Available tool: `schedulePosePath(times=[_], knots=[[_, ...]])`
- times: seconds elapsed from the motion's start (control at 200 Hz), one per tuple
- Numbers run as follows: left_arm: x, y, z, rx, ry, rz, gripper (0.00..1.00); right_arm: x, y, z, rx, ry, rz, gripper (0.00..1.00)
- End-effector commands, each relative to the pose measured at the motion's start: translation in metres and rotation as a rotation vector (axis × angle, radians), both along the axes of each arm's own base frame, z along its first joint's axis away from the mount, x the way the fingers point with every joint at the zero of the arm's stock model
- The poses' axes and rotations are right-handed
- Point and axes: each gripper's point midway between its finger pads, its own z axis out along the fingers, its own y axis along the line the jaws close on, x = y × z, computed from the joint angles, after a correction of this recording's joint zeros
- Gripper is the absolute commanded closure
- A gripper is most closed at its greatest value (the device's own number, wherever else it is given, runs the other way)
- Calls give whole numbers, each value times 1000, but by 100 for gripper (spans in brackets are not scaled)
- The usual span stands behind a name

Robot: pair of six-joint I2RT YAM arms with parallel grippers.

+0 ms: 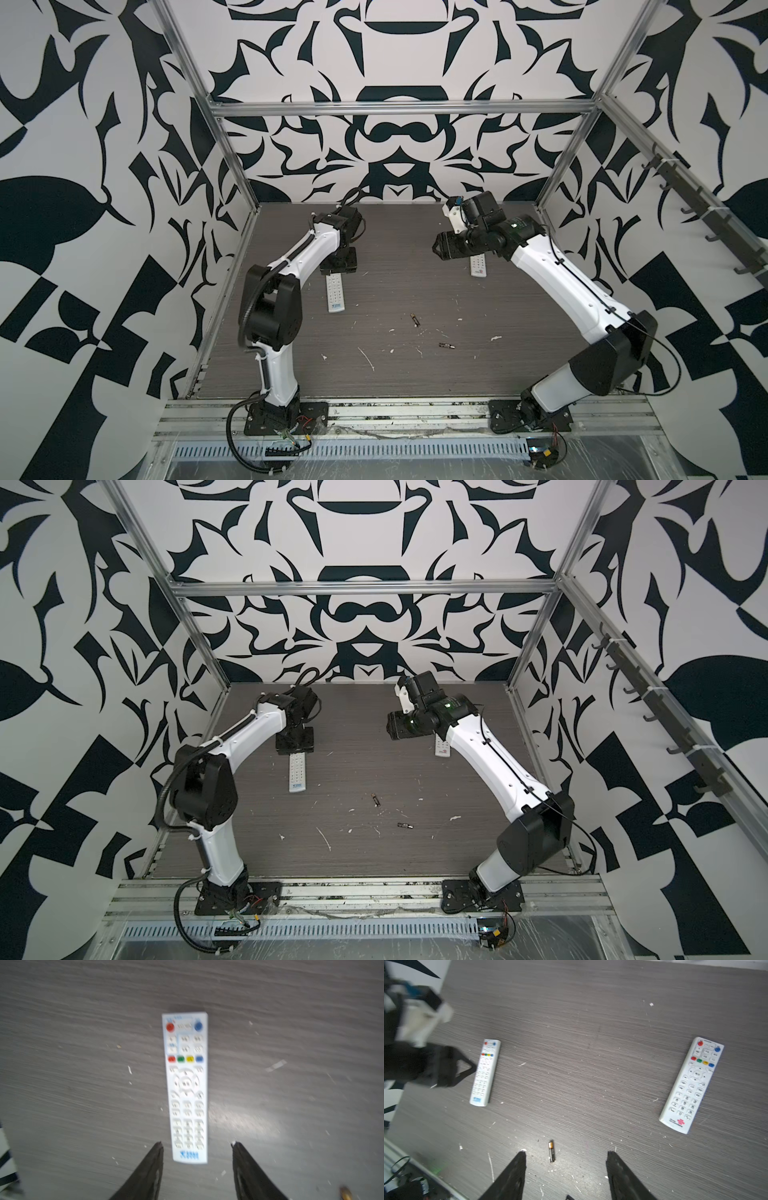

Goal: Load the batteries into the remote control
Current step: 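Lower the remote onto the table with the left gripper while the right arm withdraws, then grasp the second white remote on the table with the right gripper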

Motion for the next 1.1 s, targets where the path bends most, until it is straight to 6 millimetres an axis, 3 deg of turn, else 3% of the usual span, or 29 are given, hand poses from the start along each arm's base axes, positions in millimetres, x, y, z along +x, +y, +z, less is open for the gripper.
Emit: schedulePosePath(times=[0.0, 0.23, 0.41, 0.55, 0.66, 0.86, 1.1], knots=[[-12, -51, 9, -225, -68, -89, 42, 7, -20, -2, -73, 8, -46, 26], [-30, -104, 16, -470, -99, -132, 42, 33, -67, -50, -160, 119, -157, 17], [-30, -128, 32, -597, -125, -169, 40, 61, -115, -97, -193, 230, -286, 14], [-31, -137, 42, -649, -131, -196, 32, 82, -136, -129, -192, 293, -335, 13], [-31, -140, 53, -678, -159, -212, 25, 93, -143, -153, -191, 342, -351, 13], [-32, -146, 74, -742, -208, -248, 0, 105, -144, -186, -194, 394, -344, 14], [-34, -144, 75, -743, -217, -242, 1, 103, -146, -207, -216, 430, -336, 23]])
